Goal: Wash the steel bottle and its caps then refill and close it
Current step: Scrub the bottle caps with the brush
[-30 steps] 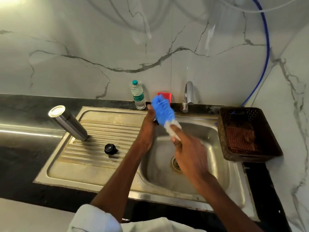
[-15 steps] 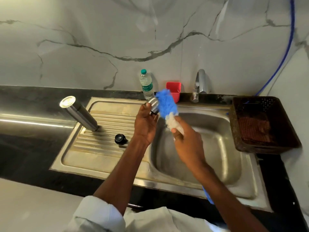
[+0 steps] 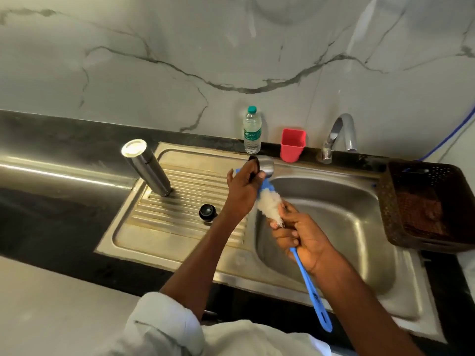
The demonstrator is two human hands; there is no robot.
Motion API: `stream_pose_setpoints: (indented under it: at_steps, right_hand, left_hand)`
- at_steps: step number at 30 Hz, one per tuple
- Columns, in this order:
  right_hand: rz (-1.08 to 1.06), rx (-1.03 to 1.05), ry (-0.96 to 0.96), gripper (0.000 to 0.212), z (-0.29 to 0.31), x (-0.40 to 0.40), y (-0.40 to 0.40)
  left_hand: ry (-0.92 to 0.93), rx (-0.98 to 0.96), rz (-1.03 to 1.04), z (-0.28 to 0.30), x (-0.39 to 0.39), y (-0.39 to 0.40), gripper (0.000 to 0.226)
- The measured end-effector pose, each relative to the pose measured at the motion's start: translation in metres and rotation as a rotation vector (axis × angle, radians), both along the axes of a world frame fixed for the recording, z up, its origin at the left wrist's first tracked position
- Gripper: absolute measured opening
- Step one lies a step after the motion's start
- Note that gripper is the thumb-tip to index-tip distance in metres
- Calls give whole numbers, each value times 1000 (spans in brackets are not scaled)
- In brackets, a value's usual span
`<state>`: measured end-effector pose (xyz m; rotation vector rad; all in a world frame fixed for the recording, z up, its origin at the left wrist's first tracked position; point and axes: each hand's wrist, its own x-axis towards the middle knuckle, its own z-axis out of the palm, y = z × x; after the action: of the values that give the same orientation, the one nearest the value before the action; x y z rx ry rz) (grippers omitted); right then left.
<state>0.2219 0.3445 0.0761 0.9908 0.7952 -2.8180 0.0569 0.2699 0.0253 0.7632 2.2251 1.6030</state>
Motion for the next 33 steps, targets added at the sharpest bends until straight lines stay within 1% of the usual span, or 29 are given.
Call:
stream_pose_setpoints:
  at_steps: [1,2,4,5,6,8,9,11,12,13,15,17,18,19,20,21,23,27,29,31,33]
  right_hand:
    - [1,23,-29,25,0,-1,-5]
    - [9,58,-55,25,-2,0,-7]
    - [40,176,-112,22,-4,-1,-14]
    - [51,240,-142,20,-5,-1,-18]
    - [52,300,-171,20,-5,-2,-22]
    - [22,404,-207,23,-4,-4,-26]
    - [2,444,-208,24,-4,-6,-28]
    - [-11,509,-196,25,-2,-14,-33]
    - [-6,548,-196,25,0,-17,-36]
    - [1,590,-194,25,2,-22,-40]
    - [4,647,-184,23,6,-32,-51]
    - [6,683,-186,22,10,-41,-63]
    - [14,697,-185,21,11,-47,-68]
    - [25,703,-181,20,11,-52,-74]
    - [40,699,-178,20,11,-56,-78]
    - [53,692,-176,21,10,-61,-82]
    - [74,681,-170,24,6,-67,-89]
    - [88,665,-202,27,-5,-77,-98]
    - [98,581,-215,28,-12,-78,-100]
    - [102,464,-207,29,-16,-77,-101]
    - [121,455,-222,28,-17,-76,-101]
  left_hand:
    - [-23,7,23,-9,-8,-4,21]
    - [-86,48,42,-12,-12,-10,18]
    - [-199,162,108,-10,-22,-23,16]
    - [-247,204,140,-10,-28,-29,10]
    - [-276,227,186,-6,-34,-36,9]
    - [-358,255,315,-7,-48,-48,20]
    - [-404,270,355,-9,-55,-56,21]
    - [-496,270,398,-9,-66,-73,17]
    - [-510,256,395,-11,-70,-82,15]
    - [-466,226,394,-18,-76,-92,14]
    - [-291,121,405,-24,-80,-112,16]
    - [-143,-22,440,-36,-83,-130,27]
    - [-131,-37,442,-42,-85,-138,31]
    - [-176,-1,435,-42,-85,-145,34]
    - [-222,26,422,-44,-85,-152,33]
    - [-247,43,414,-46,-85,-159,28]
    - [-170,13,415,-55,-89,-170,18]
    - [56,-116,395,-71,-89,-183,19]
    - [85,-188,367,-83,-91,-185,34]
    - [41,-192,317,-92,-92,-187,51]
    - [-17,-199,284,-101,-95,-188,63]
